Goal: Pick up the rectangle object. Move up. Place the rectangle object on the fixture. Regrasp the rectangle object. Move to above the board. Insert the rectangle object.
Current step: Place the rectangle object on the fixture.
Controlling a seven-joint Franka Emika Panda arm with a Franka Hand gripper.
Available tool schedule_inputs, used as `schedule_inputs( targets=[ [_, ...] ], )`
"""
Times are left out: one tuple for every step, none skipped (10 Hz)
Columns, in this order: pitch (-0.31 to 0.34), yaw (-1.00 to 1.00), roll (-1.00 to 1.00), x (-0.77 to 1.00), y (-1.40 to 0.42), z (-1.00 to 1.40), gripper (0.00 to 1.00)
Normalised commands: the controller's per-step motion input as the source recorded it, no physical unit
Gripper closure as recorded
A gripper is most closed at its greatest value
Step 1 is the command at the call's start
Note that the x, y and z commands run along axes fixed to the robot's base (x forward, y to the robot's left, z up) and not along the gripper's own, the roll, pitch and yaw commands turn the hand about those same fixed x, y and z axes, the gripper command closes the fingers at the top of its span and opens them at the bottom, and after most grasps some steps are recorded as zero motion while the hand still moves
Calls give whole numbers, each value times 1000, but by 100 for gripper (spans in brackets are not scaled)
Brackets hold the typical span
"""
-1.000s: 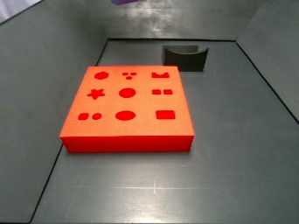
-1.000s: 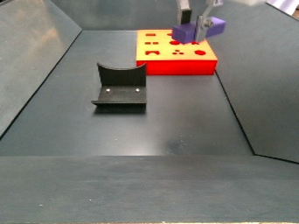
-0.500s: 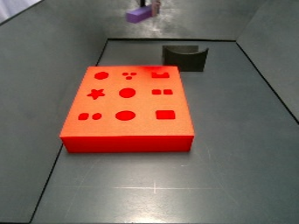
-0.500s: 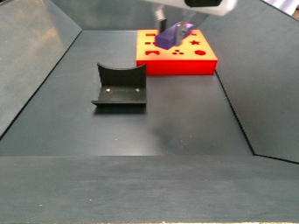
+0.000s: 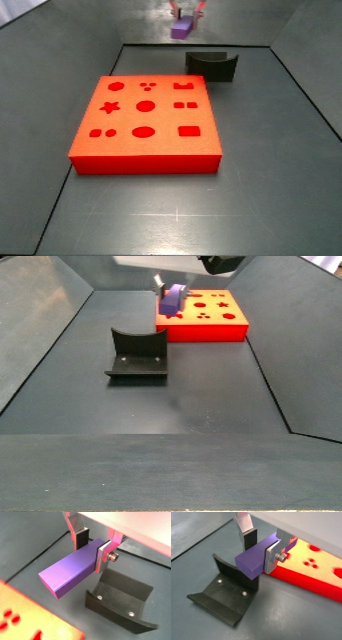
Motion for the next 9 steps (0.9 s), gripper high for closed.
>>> schedule_inputs(
  targets=[
    [142, 1000, 83, 1000, -119, -95, 100],
    [165, 750, 97, 910, -76, -55, 100],
    [168, 596, 101, 844, -56, -41, 100],
    [159, 348, 105, 724, -33, -23, 100],
    [97, 126, -1000, 569, 865, 820, 100],
    [102, 88, -1000, 468, 824, 782, 100],
    [113, 56, -1000, 338, 688, 600, 100],
    [128, 44, -1000, 206, 520, 371, 100],
    [149, 24, -1000, 75, 283, 73, 100]
  ],
)
